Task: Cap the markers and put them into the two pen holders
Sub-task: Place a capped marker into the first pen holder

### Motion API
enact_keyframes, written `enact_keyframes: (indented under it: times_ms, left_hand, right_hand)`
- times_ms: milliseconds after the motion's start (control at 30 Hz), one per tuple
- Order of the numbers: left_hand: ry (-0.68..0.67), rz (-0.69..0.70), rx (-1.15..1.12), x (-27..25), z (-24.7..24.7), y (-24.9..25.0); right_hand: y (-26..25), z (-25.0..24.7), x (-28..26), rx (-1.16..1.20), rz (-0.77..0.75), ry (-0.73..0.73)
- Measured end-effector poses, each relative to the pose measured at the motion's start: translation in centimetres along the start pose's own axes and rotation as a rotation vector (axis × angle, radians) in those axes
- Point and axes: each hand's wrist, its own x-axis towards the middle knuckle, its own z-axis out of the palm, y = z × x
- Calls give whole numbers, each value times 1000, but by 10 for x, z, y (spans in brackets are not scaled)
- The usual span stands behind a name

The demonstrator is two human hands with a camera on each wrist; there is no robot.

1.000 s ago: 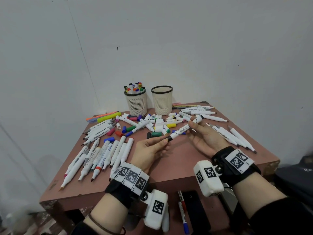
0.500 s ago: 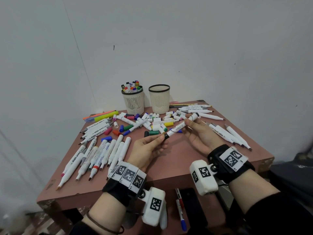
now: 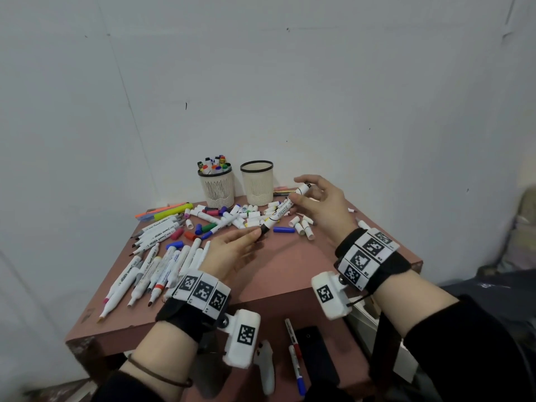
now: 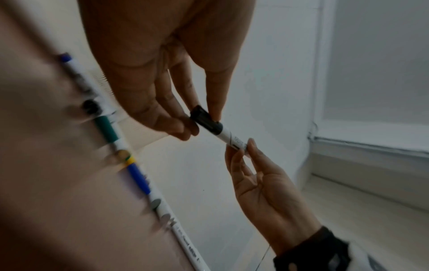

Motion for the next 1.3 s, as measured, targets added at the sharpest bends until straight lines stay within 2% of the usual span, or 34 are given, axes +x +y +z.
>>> enact_keyframes:
  times_ms: [233, 467, 667, 900, 1000, 1167, 1300]
  left_hand:
    - [-84, 274, 427, -17, 22, 56]
    - [-102, 484, 557, -26, 42, 104]
    - [-90, 537, 684, -23, 41, 126]
    - [-20, 455, 858, 7, 18, 135]
    - [20, 411, 844, 31, 4, 138]
    - [147, 469, 836, 82, -17, 144]
    - [239, 463, 817, 121, -30, 148]
  right_hand:
    - [-49, 12, 1, -115, -150, -97]
    - [-87, 27, 3, -166, -296, -182]
    - [-102, 36, 12, -196, -302, -256]
    - [-93, 32, 39, -306, -210, -272]
    - [-72, 24, 62, -490, -136, -294]
    - [-28, 11, 106, -1046, -43, -418]
    - [7, -2, 135, -1421, 73, -559]
